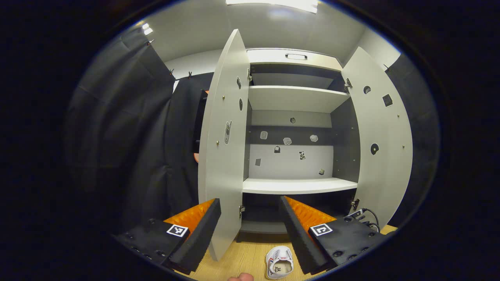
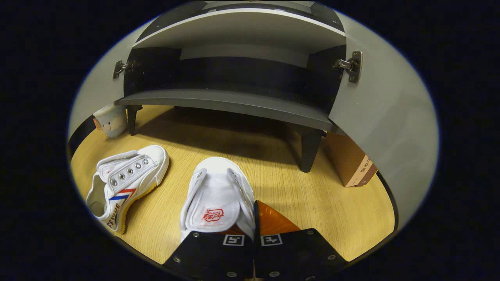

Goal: Grab one shoe with the right hand and put it into the shoe cabinet, grab the other shoe with the left hand and put it into the shoe cabinet; then close the right door with the right hand and the left door with the left hand.

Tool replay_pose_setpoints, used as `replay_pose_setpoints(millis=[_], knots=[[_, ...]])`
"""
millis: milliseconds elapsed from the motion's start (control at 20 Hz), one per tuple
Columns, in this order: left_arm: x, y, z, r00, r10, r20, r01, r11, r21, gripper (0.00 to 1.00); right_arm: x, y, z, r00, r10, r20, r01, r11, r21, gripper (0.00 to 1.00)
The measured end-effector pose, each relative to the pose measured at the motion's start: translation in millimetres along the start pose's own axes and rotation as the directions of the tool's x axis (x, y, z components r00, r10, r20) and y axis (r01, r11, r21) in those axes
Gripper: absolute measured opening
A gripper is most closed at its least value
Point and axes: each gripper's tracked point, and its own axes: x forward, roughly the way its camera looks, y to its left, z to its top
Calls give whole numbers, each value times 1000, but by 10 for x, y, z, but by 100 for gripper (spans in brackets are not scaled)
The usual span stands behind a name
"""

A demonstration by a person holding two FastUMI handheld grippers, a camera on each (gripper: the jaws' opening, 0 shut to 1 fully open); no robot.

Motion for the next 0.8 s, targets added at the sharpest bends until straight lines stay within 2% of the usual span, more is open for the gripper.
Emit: replay_pose_setpoints(millis=[400,500,650,800], knots=[[14,-132,-37,999,-39,6,40,999,-32,98,-874,41,464,987,26,157,-32,999,34,1],[17,-163,-37,999,-50,7,50,998,-29,98,-1186,-24,682,979,0,206,-9,999,46,1],[12,-208,-53,998,-68,5,68,997,-29,98,-1623,-86,1261,955,-22,295,-3,996,84,0],[4,-242,-60,996,-83,11,84,996,-35,98,-1994,-189,2055,917,-51,397,1,992,123,1]])
